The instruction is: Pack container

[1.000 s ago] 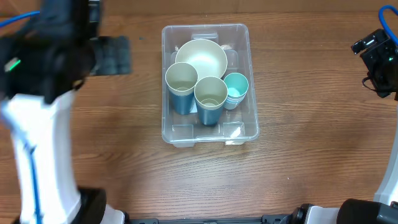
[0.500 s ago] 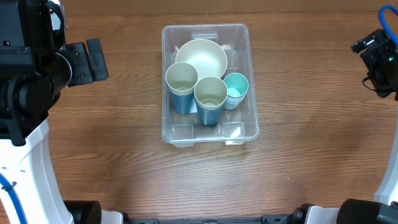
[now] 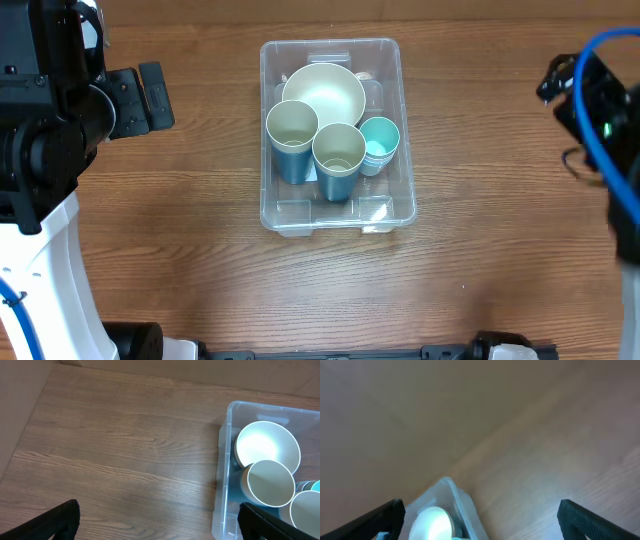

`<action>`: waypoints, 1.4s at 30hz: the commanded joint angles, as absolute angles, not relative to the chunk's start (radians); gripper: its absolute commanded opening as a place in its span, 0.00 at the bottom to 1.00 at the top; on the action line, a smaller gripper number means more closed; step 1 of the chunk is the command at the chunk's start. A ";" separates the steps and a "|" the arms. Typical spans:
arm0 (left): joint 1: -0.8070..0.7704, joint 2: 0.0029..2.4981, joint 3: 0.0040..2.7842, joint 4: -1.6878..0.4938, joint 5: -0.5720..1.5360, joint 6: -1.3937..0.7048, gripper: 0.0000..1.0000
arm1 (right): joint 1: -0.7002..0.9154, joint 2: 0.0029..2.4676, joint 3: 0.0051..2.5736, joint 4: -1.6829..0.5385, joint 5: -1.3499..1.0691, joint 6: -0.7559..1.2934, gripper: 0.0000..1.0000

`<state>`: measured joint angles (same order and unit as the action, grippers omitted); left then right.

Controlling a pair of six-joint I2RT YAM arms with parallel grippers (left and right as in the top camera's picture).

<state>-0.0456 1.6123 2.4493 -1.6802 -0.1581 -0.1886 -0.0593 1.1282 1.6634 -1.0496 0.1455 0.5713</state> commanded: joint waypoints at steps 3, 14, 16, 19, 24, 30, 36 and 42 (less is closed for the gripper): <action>-0.044 1.610 2.457 -1.680 -0.167 -0.207 1.00 | 0.033 0.887 1.394 -0.904 0.272 0.224 1.00; -0.044 1.610 2.457 -1.680 -0.167 -0.206 1.00 | 0.030 0.327 0.581 -0.634 0.054 0.029 1.00; -0.044 1.610 2.457 -1.680 -0.167 -0.206 1.00 | 0.023 0.245 0.477 -0.603 0.037 0.029 1.00; -0.044 1.610 2.457 -1.680 -0.167 -0.206 1.00 | -0.002 0.144 0.377 -0.590 -0.005 0.030 1.00; -0.044 1.610 2.457 -1.680 -0.167 -0.206 1.00 | -0.061 0.035 0.300 -0.592 -0.033 0.030 1.00; -0.044 1.610 2.457 -1.680 -0.167 -0.206 1.00 | -0.063 0.003 0.273 -0.615 -0.041 0.030 1.00; -0.044 1.610 2.457 -1.680 -0.167 -0.206 1.00 | -0.063 0.003 0.217 -0.615 -0.047 0.030 1.00; -0.044 1.610 2.457 -1.680 -0.167 -0.206 1.00 | -0.063 0.003 0.208 -0.716 -0.047 0.029 1.00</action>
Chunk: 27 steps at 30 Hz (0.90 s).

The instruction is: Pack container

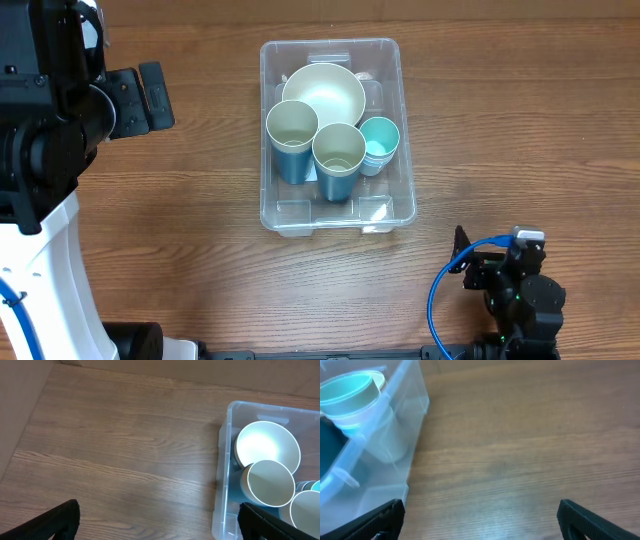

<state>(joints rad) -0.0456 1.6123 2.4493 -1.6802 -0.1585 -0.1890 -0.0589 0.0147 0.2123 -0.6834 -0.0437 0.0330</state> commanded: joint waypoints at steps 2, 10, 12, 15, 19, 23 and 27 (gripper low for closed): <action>-0.044 1.610 2.457 -1.680 -0.167 -0.206 1.00 | -0.063 0.003 0.208 -0.753 -0.047 0.029 1.00; -0.044 1.610 2.457 -1.680 -0.167 -0.206 1.00 | -0.063 0.003 0.208 -0.803 -0.047 0.029 1.00; -0.044 1.610 2.457 -1.680 -0.167 -0.206 1.00 | -0.063 0.003 0.208 -0.803 -0.047 0.029 1.00; -0.044 1.610 2.457 -1.680 -0.167 -0.206 1.00 | -0.063 0.003 0.208 -0.803 -0.047 0.029 1.00; -0.043 1.599 2.456 -1.678 -0.205 -0.164 1.00 | -0.063 0.003 0.208 -0.803 -0.047 0.029 1.00; -0.043 1.528 2.357 -1.507 -0.135 -0.061 1.00 | -0.063 0.003 0.208 -0.803 -0.047 0.029 1.00; -0.043 1.368 2.059 -1.227 0.014 0.039 1.00 | -0.063 0.003 0.208 -0.803 -0.047 0.029 1.00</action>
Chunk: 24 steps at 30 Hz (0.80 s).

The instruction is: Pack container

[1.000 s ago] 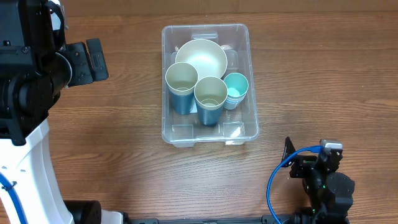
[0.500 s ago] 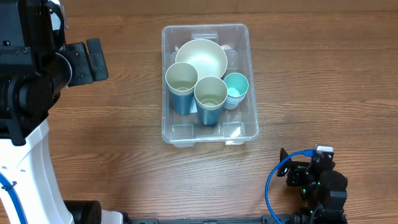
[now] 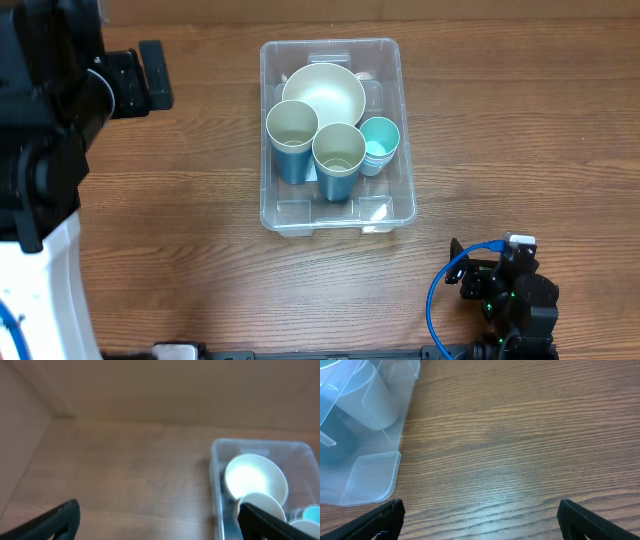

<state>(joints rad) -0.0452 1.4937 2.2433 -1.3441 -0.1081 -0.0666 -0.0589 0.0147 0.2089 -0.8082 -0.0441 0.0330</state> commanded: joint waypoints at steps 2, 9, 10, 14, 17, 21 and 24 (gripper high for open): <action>-0.043 1.268 1.874 -1.087 0.024 0.038 1.00 | -0.063 0.003 0.208 -0.803 -0.047 0.029 1.00; -0.043 0.861 1.144 -0.643 0.027 0.015 1.00 | -0.063 0.003 0.208 -0.803 -0.047 0.029 1.00; -0.043 0.828 1.091 -0.626 0.027 0.015 1.00 | -0.063 0.003 0.208 -0.803 -0.047 0.029 1.00; -0.043 0.606 0.768 -0.585 0.039 0.015 1.00 | -0.063 0.003 0.208 -0.803 -0.047 0.029 1.00; -0.043 0.471 0.599 -0.545 0.038 0.015 1.00 | -0.063 0.003 0.208 -0.803 -0.047 0.029 1.00; -0.043 0.276 0.392 -0.507 0.065 0.015 1.00 | -0.063 0.003 0.208 -0.803 -0.047 0.029 1.00; -0.043 0.191 0.304 -0.507 0.072 0.015 1.00 | -0.063 0.003 0.208 -0.803 -0.047 0.029 1.00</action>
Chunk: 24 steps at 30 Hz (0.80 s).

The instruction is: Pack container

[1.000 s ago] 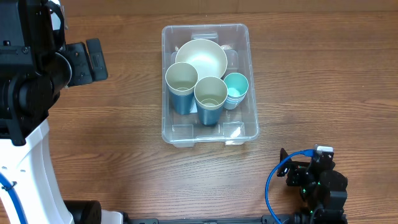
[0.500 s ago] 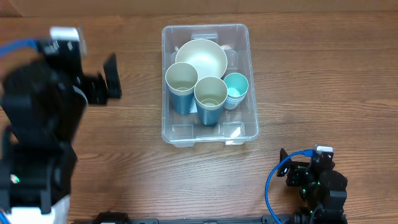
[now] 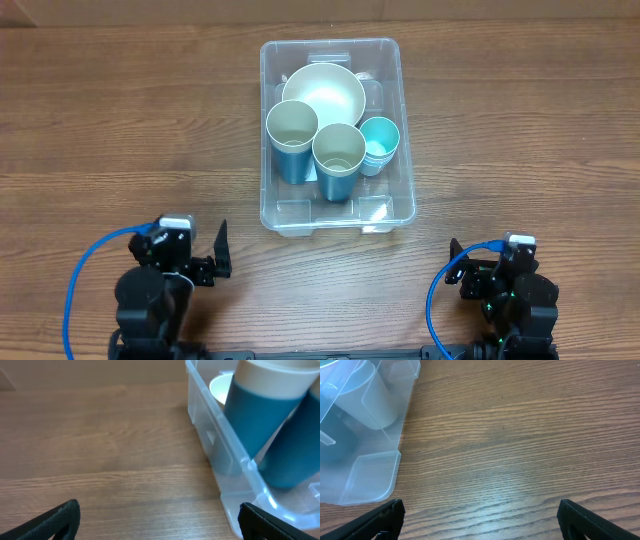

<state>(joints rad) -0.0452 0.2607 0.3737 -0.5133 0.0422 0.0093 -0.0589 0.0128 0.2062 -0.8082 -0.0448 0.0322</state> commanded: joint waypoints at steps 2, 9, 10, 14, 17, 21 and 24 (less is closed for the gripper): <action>-0.043 0.159 0.269 -0.508 0.072 0.015 1.00 | -0.063 0.003 0.208 -0.803 -0.047 0.029 1.00; -0.043 0.080 0.200 -0.509 0.068 0.017 1.00 | -0.063 0.003 0.208 -0.803 -0.047 0.029 1.00; -0.043 0.062 0.183 -0.508 0.068 0.017 1.00 | -0.063 0.003 0.208 -0.803 -0.047 0.029 1.00; -0.043 0.021 0.154 -0.508 0.068 0.023 1.00 | -0.063 0.003 0.208 -0.803 -0.047 0.029 1.00; -0.043 0.003 0.142 -0.509 0.068 0.023 1.00 | -0.063 0.003 0.208 -0.803 -0.047 0.029 1.00; -0.043 0.003 0.140 -0.508 0.068 0.022 1.00 | -0.063 0.003 0.208 -0.803 -0.047 0.029 1.00; -0.043 0.004 0.140 -0.508 0.068 0.022 1.00 | -0.063 0.003 0.208 -0.803 -0.047 0.029 1.00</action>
<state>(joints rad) -0.0452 0.0177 0.1501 -0.5110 0.0532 0.0105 -0.0589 0.0128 0.2062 -0.8085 -0.0448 0.0330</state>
